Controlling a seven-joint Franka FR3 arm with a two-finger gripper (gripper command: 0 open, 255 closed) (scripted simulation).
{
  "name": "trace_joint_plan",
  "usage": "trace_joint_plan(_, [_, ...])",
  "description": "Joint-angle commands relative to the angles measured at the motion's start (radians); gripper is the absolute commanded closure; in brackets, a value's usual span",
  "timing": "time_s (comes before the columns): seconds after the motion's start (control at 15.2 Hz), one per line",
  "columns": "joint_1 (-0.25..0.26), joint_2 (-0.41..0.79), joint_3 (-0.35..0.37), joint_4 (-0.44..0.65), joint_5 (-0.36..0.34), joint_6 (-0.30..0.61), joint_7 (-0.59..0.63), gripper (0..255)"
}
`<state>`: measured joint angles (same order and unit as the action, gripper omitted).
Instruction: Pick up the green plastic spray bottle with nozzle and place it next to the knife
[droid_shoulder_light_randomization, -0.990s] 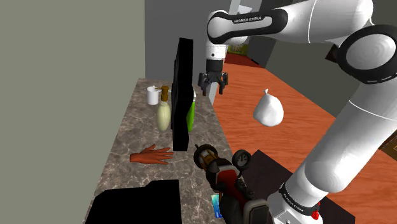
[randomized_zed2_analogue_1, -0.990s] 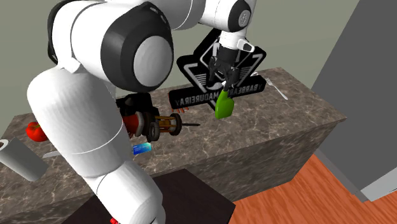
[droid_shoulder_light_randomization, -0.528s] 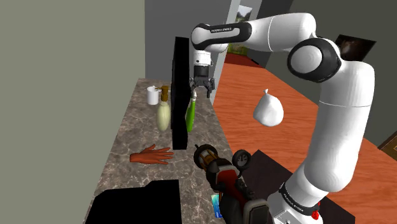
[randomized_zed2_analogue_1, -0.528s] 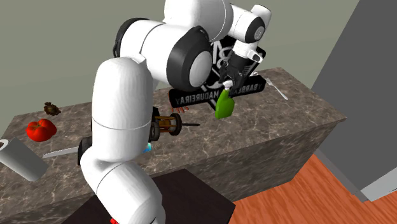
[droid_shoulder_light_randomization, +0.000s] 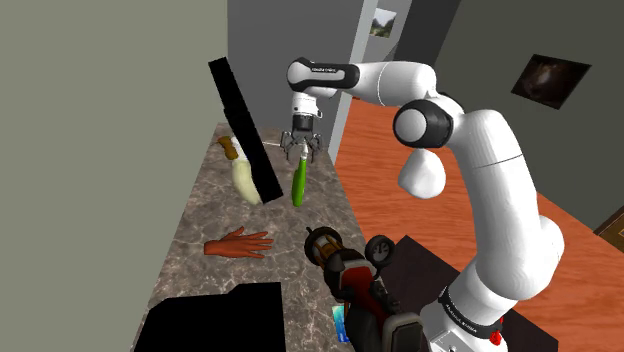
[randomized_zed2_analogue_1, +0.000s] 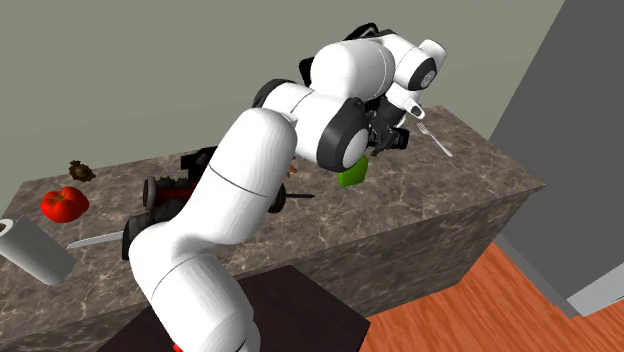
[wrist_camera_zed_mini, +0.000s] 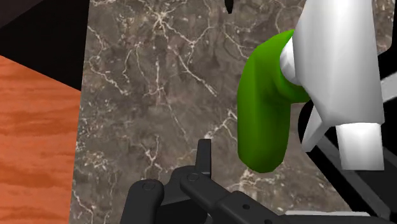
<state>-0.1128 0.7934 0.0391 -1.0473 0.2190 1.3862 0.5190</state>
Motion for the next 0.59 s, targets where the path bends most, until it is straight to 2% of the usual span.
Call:
trace_joint_plan(0.0, [-0.001,0.009,0.0,-0.011,0.006,0.016,0.003,0])
trace_joint_plan(0.33, [0.008,-0.034,0.0,-0.143,0.009,0.105,-0.008,0])
trace_joint_plan(0.53, [0.009,-0.038,0.0,-0.157,0.009,0.115,-0.009,0])
